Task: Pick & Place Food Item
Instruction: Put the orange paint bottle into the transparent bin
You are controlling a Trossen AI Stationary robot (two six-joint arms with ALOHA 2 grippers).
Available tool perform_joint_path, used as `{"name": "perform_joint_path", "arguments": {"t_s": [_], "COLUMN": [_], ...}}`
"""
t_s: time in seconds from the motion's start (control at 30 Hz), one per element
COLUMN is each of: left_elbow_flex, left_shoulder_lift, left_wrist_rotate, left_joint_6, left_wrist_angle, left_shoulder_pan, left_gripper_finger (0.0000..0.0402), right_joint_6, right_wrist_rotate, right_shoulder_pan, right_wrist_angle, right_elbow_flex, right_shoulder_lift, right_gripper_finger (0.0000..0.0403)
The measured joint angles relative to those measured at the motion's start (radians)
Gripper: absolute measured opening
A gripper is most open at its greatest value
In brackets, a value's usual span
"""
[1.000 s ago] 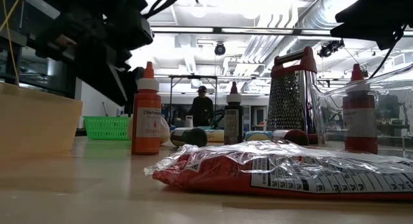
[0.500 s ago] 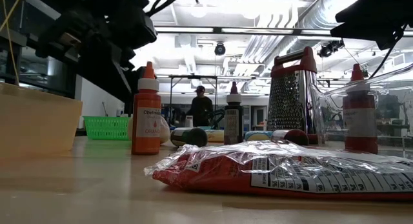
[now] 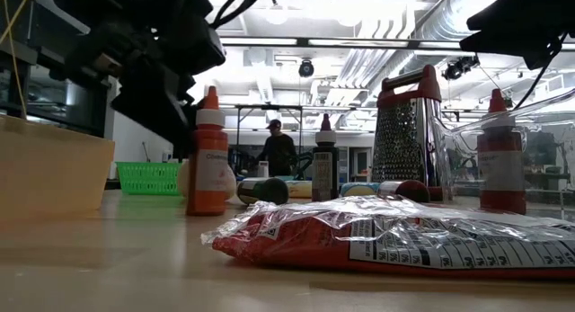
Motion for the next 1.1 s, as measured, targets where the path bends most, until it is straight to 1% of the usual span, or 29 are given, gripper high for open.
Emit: {"name": "perform_joint_path", "arguments": {"t_s": [0.27,0.47,0.67,0.8,1.1], "left_elbow_flex": [0.001,0.001,0.001,0.001,0.001], "left_shoulder_lift": [0.029,0.077,0.079,0.078,0.078], "left_wrist_rotate": [0.002,0.005,0.007,0.029,0.025], "left_joint_6": [-0.009,-0.017,-0.017,-0.016,-0.019], "left_wrist_angle": [0.032,0.075,0.100,0.124,0.147], "left_shoulder_pan": [-0.003,-0.006,-0.006,-0.006,-0.006], "left_gripper_finger": [0.0189,0.0189,0.0189,0.0189,0.0188], "right_joint_6": [0.000,0.000,0.000,0.000,0.000], "right_wrist_rotate": [-0.001,-0.003,-0.003,-0.002,-0.004], "right_shoulder_pan": [0.000,0.000,0.000,0.000,0.000], "right_wrist_angle": [0.002,0.003,0.004,0.004,0.004], "right_elbow_flex": [0.000,0.000,0.000,0.000,0.000], "right_shoulder_lift": [0.000,0.000,0.000,0.000,0.000], "right_gripper_finger": [0.0176,0.0176,0.0176,0.0176,0.0176]}}
